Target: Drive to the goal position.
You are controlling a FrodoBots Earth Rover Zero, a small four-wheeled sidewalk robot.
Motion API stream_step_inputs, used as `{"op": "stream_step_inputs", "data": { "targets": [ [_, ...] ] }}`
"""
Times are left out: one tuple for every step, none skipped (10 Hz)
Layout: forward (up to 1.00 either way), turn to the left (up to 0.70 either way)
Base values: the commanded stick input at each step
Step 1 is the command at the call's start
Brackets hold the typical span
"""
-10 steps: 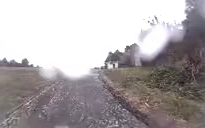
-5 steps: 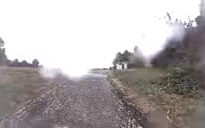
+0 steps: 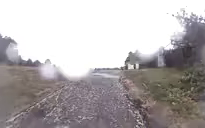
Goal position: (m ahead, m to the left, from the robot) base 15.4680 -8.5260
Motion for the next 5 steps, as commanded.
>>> {"op": "stream_step_inputs", "data": {
  "targets": [
    [0.85,0.00],
    [0.85,0.00],
    [0.85,0.00],
    [0.85,0.00],
    [0.85,0.00]
  ]
}}
